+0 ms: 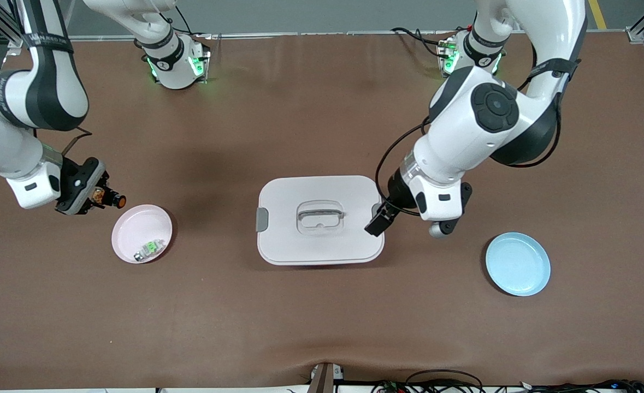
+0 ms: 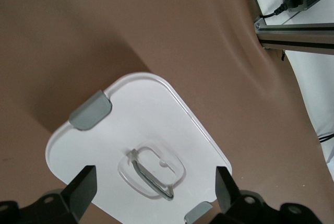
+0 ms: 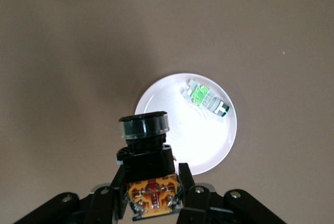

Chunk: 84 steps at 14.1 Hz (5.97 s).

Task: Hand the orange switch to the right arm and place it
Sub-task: 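Carry the switch toward the white plate while the left gripper withdraws, then lower the orange switch onto the white plate with the right gripper, then open the right gripper and lift it away from the plate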

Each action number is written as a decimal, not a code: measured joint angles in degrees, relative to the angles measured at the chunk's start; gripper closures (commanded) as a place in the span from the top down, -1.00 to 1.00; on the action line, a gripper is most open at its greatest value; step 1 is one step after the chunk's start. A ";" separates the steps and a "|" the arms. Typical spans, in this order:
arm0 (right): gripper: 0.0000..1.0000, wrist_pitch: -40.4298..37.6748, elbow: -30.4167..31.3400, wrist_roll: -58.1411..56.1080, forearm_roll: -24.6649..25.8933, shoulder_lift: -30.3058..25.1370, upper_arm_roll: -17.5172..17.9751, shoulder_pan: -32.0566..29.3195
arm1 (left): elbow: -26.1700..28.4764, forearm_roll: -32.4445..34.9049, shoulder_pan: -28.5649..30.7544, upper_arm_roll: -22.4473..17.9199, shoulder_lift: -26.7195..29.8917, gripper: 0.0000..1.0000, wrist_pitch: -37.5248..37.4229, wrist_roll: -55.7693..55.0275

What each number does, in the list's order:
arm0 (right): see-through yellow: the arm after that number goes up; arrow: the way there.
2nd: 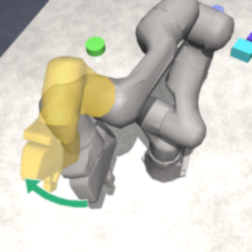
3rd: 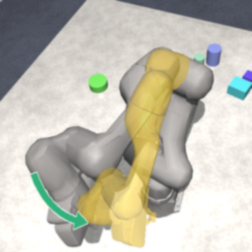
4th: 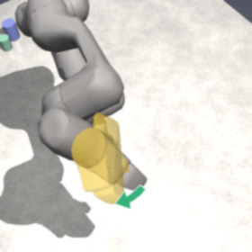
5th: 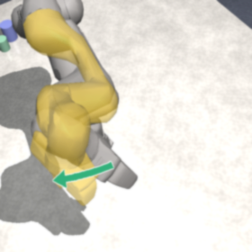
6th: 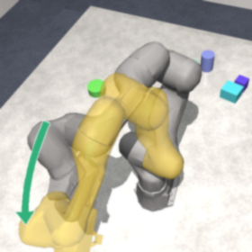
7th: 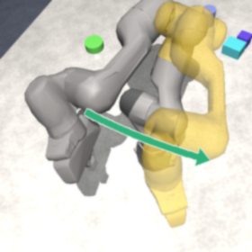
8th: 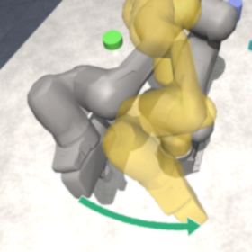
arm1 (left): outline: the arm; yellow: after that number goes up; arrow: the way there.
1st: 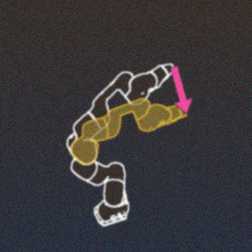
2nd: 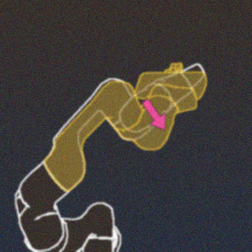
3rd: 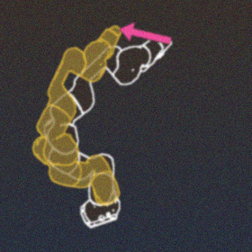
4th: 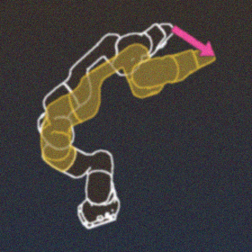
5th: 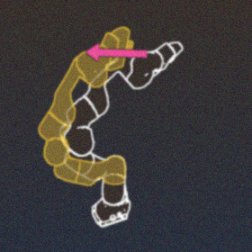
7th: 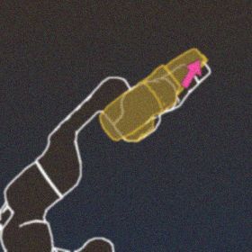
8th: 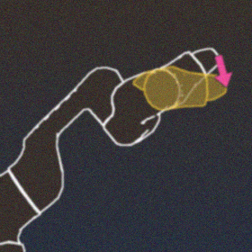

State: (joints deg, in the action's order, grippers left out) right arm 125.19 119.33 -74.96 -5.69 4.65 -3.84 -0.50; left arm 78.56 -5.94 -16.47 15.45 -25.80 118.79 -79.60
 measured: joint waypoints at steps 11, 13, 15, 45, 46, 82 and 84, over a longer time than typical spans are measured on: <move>-1.00 21.95 11.96 -20.38 -13.46 6.14 0.04 -3.16 | 6.92 0.07 13.19 -0.05 6.60 1.00 -14.88 27.85; -1.00 25.22 11.94 -22.62 -15.01 9.00 0.16 -3.16 | 7.28 0.32 15.05 -0.08 6.60 1.00 -16.11 33.45; -1.00 27.78 11.87 -23.74 -16.25 11.34 0.45 -3.16 | 7.51 2.10 16.10 -0.09 6.61 1.00 -16.68 38.61; -1.00 32.29 4.89 -51.48 -41.10 23.18 -1.83 -0.46 | 21.78 6.84 28.21 0.14 21.82 1.00 -13.69 71.32; -1.00 31.77 4.80 -50.83 -41.10 23.25 -3.79 1.62 | 21.82 6.84 28.32 0.10 22.37 1.00 -13.68 72.16; 1.00 -7.16 -13.78 -22.84 -30.48 29.57 -37.61 28.77 | 17.44 6.84 13.75 -15.56 23.48 1.00 -16.13 73.27; 1.00 -13.76 -19.43 -13.62 -26.25 29.29 -39.02 28.80 | 14.71 6.84 13.75 -15.57 23.50 1.00 -19.88 73.27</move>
State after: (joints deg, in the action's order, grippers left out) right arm 111.42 99.90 -88.58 -31.95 33.94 -42.86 28.30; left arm 93.27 0.90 -2.73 -0.12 -2.31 98.92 -6.33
